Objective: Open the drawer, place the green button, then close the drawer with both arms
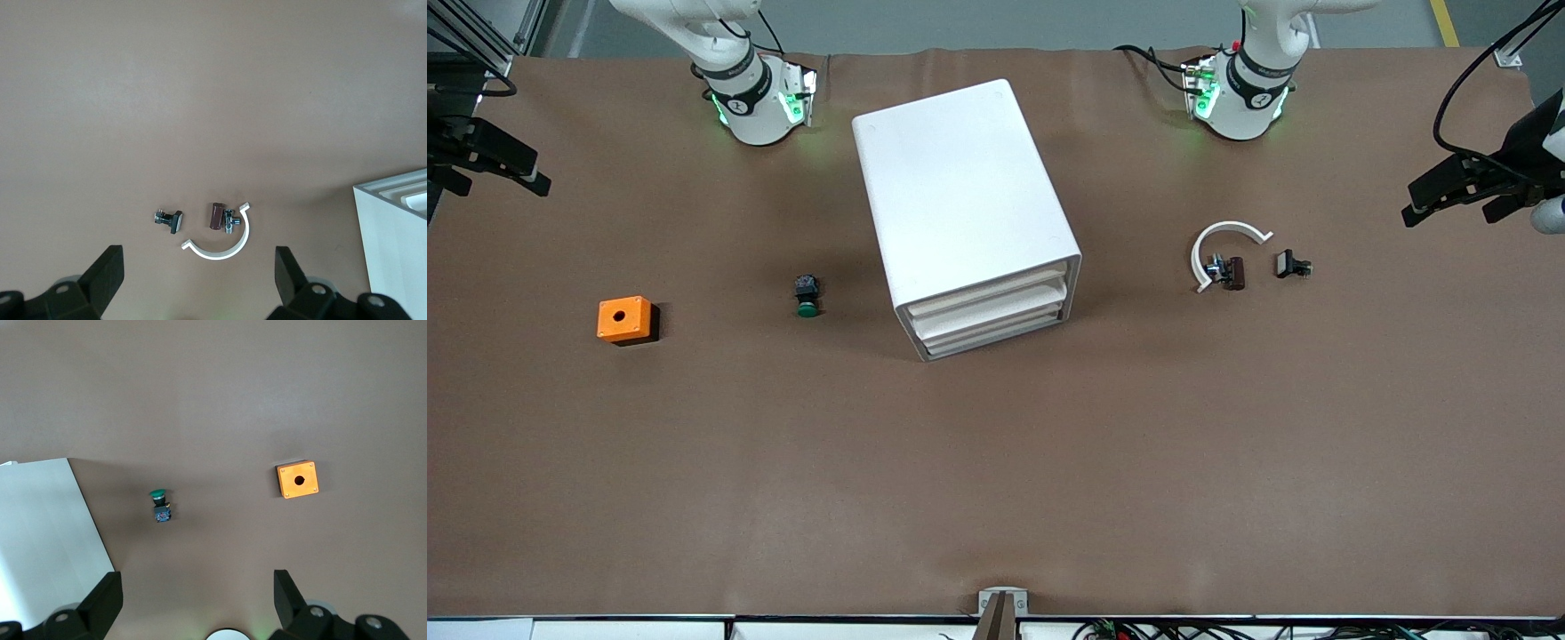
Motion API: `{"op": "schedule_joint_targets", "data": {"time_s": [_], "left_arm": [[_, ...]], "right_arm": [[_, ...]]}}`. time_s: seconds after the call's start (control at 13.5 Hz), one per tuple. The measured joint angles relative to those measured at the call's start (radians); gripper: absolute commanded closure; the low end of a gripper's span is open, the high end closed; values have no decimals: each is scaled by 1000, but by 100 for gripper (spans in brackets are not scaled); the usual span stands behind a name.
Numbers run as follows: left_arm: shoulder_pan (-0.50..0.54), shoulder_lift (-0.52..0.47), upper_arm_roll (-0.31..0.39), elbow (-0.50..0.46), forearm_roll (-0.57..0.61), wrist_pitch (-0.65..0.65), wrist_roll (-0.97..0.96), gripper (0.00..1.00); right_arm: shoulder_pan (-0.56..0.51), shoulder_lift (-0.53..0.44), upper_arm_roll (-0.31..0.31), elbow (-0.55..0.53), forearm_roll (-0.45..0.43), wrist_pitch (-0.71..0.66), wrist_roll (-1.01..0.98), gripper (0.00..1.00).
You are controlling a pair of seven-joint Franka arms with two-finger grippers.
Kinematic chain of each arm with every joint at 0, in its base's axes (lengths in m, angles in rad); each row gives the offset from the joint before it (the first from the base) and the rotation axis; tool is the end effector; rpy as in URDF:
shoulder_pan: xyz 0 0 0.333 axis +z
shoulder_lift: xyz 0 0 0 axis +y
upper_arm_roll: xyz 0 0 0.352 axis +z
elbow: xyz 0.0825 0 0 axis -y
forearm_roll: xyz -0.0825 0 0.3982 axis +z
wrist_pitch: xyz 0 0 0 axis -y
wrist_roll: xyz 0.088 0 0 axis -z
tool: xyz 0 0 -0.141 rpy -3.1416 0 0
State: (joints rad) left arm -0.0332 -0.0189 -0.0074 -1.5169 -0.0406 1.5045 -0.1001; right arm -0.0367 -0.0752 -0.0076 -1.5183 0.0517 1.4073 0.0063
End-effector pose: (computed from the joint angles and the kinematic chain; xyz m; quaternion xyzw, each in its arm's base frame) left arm 0.5552 -0.0285 0.6574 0.9994 0.0283 0.0018 0.0204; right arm 0.5230 -0.0154 0.6789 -0.9993 0.0215 0.0174 0.0262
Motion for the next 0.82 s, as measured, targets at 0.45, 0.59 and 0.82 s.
{"op": "schedule_joint_targets", "data": {"time_s": [0.45,0.59,0.82], "left_arm": [[-24,20,-30,-3,-28,-4,3,0],[-60,73,-53,-6,-68,-3,-3,0],[-139,192,-59,-7,-101,40,-6,0]], "right_arm": [[1,0,2,0,0,0,0,0],[1,0,2,0,0,0,0,0],[1,0,2,0,0,-3,0,0]]}}
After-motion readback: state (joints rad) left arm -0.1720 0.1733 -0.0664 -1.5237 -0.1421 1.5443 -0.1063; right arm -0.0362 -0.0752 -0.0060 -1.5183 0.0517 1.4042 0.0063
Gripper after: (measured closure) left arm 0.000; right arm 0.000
